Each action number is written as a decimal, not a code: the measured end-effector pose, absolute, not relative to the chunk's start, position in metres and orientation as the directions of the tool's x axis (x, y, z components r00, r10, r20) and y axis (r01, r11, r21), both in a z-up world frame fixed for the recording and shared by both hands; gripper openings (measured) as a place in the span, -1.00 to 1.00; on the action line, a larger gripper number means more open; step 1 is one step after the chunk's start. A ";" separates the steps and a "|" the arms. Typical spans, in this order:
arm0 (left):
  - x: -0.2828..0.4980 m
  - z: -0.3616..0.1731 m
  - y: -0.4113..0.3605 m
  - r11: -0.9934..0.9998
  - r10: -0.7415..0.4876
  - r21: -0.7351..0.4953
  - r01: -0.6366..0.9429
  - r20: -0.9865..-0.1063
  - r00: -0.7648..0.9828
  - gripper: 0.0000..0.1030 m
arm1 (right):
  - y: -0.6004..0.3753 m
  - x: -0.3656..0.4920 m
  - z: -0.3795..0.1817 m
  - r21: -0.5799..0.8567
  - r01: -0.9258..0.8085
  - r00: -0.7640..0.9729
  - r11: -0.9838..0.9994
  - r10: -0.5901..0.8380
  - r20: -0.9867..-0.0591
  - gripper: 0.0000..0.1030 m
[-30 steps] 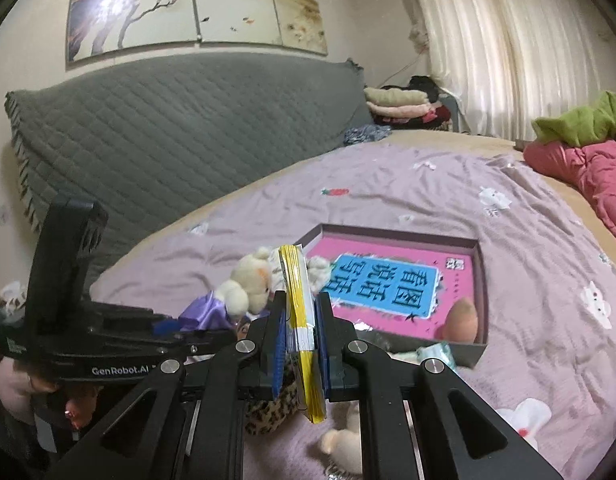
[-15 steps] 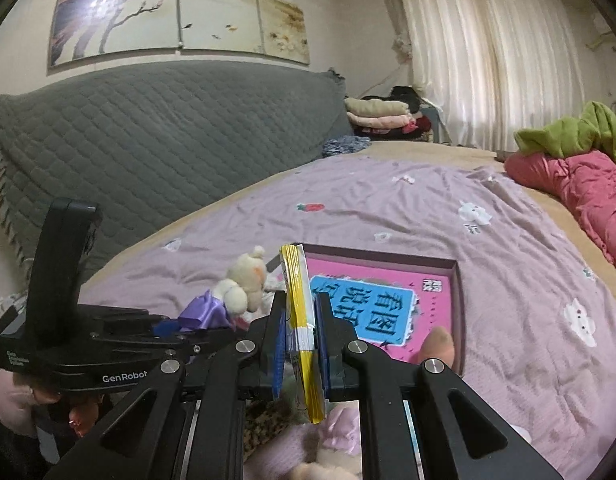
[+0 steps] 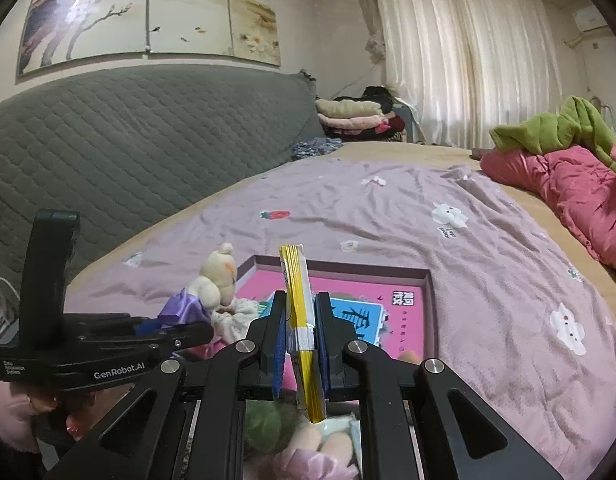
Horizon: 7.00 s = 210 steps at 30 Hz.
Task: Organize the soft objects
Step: 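Lower the teddy bear into the box with the left tool while the right tool lowers the yellow wipe pack, then open both tools and withdraw them from the box toward the remaining items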
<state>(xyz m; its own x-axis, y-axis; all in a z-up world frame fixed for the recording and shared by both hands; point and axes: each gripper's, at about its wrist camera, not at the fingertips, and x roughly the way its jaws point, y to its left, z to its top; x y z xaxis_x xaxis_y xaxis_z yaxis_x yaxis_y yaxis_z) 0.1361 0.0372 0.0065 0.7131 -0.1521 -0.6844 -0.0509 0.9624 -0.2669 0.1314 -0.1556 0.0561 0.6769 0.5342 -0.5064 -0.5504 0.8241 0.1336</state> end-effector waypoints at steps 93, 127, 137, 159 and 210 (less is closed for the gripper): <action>0.208 -0.054 0.035 0.975 -0.190 -0.224 -0.005 -0.837 0.513 -0.15 | -0.110 0.203 -0.024 0.140 -0.505 0.510 0.852 0.425 -0.747 -0.49; 0.189 -0.020 0.035 0.950 -0.282 -0.305 0.068 -0.743 0.607 0.22 | -0.146 0.209 -0.005 0.128 -0.421 0.618 0.898 0.387 -0.685 0.23; 0.171 0.001 0.047 0.950 -0.254 -0.308 0.047 -0.677 0.691 0.24 | -0.152 0.200 0.013 0.136 -0.436 0.668 0.889 0.422 -0.613 0.42; 0.142 0.014 0.053 0.962 -0.153 -0.272 -0.028 -0.621 0.768 0.26 | -0.196 0.188 0.023 0.161 -0.411 0.697 0.897 0.423 -0.579 0.46; 0.080 0.008 0.005 0.977 -0.130 -0.211 -0.042 -0.734 0.667 0.26 | -0.208 0.103 0.029 0.131 -0.502 0.662 0.855 0.478 -0.577 0.47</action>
<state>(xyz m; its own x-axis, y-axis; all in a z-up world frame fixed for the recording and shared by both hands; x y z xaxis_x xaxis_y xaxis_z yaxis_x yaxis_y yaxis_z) 0.0796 0.0054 0.0084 0.6666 -0.1297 -0.7340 -0.0421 0.9766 -0.2109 0.1033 -0.2079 0.0292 0.6621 0.4778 -0.5773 -0.5023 0.8547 0.1312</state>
